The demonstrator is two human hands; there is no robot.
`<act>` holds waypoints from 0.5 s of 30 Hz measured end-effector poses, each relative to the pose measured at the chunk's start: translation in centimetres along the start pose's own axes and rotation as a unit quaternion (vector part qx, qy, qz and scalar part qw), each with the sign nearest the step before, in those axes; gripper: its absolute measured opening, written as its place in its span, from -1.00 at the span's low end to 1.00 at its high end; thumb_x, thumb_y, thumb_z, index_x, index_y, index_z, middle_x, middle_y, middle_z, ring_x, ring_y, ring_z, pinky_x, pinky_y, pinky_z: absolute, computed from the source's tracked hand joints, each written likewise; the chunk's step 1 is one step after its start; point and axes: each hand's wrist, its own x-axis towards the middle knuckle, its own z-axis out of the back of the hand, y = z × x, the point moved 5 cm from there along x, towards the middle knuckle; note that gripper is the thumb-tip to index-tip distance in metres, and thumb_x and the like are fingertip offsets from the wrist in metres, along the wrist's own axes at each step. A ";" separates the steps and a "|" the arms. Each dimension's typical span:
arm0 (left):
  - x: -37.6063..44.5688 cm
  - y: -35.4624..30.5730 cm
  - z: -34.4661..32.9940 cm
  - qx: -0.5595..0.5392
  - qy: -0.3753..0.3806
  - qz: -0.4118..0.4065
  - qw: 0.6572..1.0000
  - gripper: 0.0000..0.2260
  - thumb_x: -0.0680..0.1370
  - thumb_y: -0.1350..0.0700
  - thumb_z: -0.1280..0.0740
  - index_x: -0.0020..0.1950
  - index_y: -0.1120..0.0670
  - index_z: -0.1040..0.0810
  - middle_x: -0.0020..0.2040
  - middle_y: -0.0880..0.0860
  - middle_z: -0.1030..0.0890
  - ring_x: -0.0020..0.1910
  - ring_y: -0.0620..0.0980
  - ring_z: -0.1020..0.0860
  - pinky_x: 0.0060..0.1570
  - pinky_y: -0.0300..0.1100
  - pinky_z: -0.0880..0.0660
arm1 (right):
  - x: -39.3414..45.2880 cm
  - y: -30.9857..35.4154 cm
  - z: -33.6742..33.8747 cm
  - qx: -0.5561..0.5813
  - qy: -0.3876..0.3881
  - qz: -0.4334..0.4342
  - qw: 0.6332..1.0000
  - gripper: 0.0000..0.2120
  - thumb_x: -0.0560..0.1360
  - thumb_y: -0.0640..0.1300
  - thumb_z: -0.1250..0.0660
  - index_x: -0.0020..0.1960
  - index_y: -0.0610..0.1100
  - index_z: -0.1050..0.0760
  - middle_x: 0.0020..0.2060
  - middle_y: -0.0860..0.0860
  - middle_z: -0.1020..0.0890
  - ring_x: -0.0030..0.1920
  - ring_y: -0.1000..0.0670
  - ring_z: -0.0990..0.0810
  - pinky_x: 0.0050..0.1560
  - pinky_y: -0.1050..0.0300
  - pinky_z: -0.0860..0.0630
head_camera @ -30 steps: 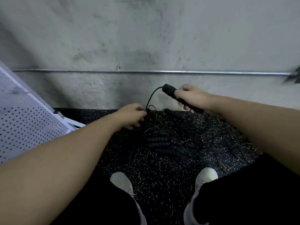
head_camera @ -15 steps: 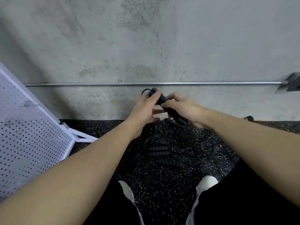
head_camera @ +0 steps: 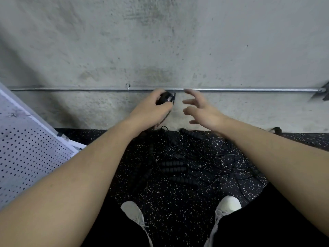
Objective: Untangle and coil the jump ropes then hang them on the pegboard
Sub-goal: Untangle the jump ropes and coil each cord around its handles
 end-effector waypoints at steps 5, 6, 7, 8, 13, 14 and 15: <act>-0.5 -1.2 -0.6 0.108 0.060 -0.078 0.989 -0.79 0.60 -0.03 -0.40 0.16 -0.10 -0.44 -0.06 -0.11 -0.56 -0.49 -0.30 -0.45 -0.42 -0.42 -0.41 | 0.8 2.1 -0.4 -0.072 0.007 0.100 0.992 -0.51 0.57 -0.27 -0.33 0.43 0.07 -0.41 0.38 0.05 -0.49 0.34 0.07 -0.46 0.40 0.16 -0.37; -0.6 -1.3 -0.4 0.080 0.047 -0.075 0.993 -0.76 0.59 -0.07 -0.41 0.17 -0.11 -0.41 -0.04 -0.10 -0.56 -0.49 -0.26 -0.45 -0.42 -0.36 -0.45 | 0.9 2.1 -0.4 -0.080 0.015 0.095 0.992 -0.68 0.58 -0.22 -0.34 0.28 0.05 -0.53 0.24 0.07 -0.61 0.26 0.11 -0.53 0.34 0.25 -0.39; -0.7 -1.2 0.0 0.052 0.028 -0.068 0.996 -0.76 0.59 -0.10 -0.40 0.15 -0.13 -0.38 -0.04 -0.08 -0.56 -0.49 -0.24 -0.45 -0.43 -0.29 -0.48 | 0.8 2.0 -0.4 -0.072 0.024 0.071 0.995 -0.85 0.60 -0.16 -0.34 0.11 0.04 -0.59 0.09 0.09 -0.68 0.16 0.13 -0.59 0.26 0.31 -0.44; -0.8 -1.1 0.5 0.036 0.007 -0.064 0.997 -0.77 0.60 -0.11 -0.39 0.11 -0.18 -0.35 -0.07 -0.07 -0.55 -0.49 -0.21 -0.47 -0.44 -0.26 -0.48 | 0.8 1.6 -0.4 -0.056 0.037 0.047 0.997 -0.91 0.62 -0.10 -0.33 -0.01 0.01 -0.61 -0.03 0.06 -0.72 0.08 0.10 -0.64 0.24 0.28 -0.48; -1.2 0.2 2.5 0.004 -0.035 -0.081 0.996 -0.84 0.64 -0.02 -0.36 0.07 -0.09 -0.37 -0.07 0.10 -0.60 -0.46 -0.04 -0.56 -0.39 -0.15 -0.57 | -0.2 -0.2 -0.2 -0.029 0.130 -0.036 0.990 -0.66 0.66 0.10 -0.22 0.03 -0.16 -0.58 -0.23 -0.20 -0.72 -0.09 -0.13 -0.72 0.10 0.04 -0.66; -1.1 0.5 2.8 -0.007 -0.044 -0.078 0.996 -0.84 0.64 0.00 -0.36 0.07 -0.06 -0.38 -0.06 0.10 -0.62 -0.44 -0.01 -0.57 -0.38 -0.10 -0.58 | -0.4 -0.6 -0.1 -0.036 0.148 -0.054 0.987 -0.60 0.66 0.16 -0.19 0.06 -0.17 -0.58 -0.24 -0.21 -0.71 -0.07 -0.16 -0.73 0.07 0.06 -0.66; -0.9 0.9 3.2 -0.029 -0.059 -0.072 0.995 -0.85 0.64 0.02 -0.37 0.06 -0.05 -0.39 -0.07 0.10 -0.63 -0.43 0.02 -0.57 -0.38 -0.07 -0.58 | -0.7 -1.0 0.2 -0.042 0.168 -0.074 0.982 -0.53 0.65 0.22 -0.15 0.06 -0.18 -0.57 -0.26 -0.20 -0.70 -0.05 -0.17 -0.73 0.06 0.06 -0.66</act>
